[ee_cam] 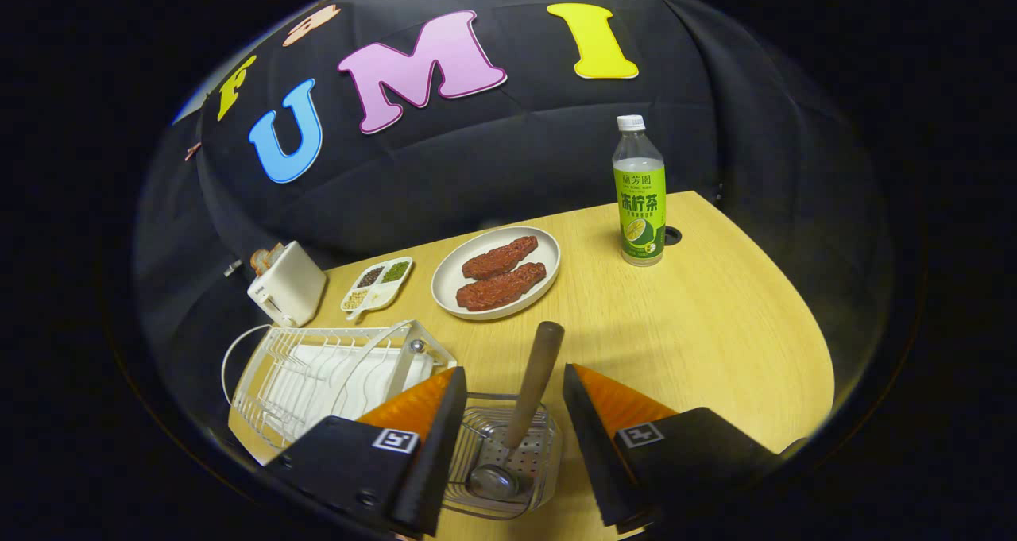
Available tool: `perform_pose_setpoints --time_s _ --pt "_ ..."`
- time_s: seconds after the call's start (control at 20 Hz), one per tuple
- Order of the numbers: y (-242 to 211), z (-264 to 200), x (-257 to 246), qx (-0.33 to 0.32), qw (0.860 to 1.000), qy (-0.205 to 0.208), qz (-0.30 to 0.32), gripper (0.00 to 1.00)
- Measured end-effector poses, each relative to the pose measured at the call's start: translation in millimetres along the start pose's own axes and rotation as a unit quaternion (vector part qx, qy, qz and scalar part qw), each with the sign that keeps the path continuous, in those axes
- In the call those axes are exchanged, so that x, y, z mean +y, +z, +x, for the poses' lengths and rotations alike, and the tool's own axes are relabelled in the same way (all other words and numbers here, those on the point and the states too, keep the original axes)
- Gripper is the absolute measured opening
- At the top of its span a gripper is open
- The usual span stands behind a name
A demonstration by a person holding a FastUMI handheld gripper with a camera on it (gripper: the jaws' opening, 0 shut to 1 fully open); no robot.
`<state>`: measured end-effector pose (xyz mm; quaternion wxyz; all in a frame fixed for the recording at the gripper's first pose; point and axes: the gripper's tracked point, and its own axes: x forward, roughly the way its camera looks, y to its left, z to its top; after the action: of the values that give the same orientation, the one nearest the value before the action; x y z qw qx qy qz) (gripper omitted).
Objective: Take the plate from the dish rack, then take the spoon from the basket and place it into the plate.
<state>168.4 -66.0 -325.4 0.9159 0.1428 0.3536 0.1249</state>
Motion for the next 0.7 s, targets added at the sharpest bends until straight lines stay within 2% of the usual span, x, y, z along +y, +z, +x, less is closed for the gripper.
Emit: perform_pose_setpoints --time_s 0.05,0.1,0.45,0.7 --pt "0 2 0 0.0 1.0 0.001 0.002 0.7" --pt "1 1 -1 -0.002 1.0 0.0 -0.002 0.6" --pt "-2 -8 3 0.0 1.0 0.015 -0.026 0.6" --pt "9 -10 0 -0.017 1.0 0.006 -0.006 0.25"
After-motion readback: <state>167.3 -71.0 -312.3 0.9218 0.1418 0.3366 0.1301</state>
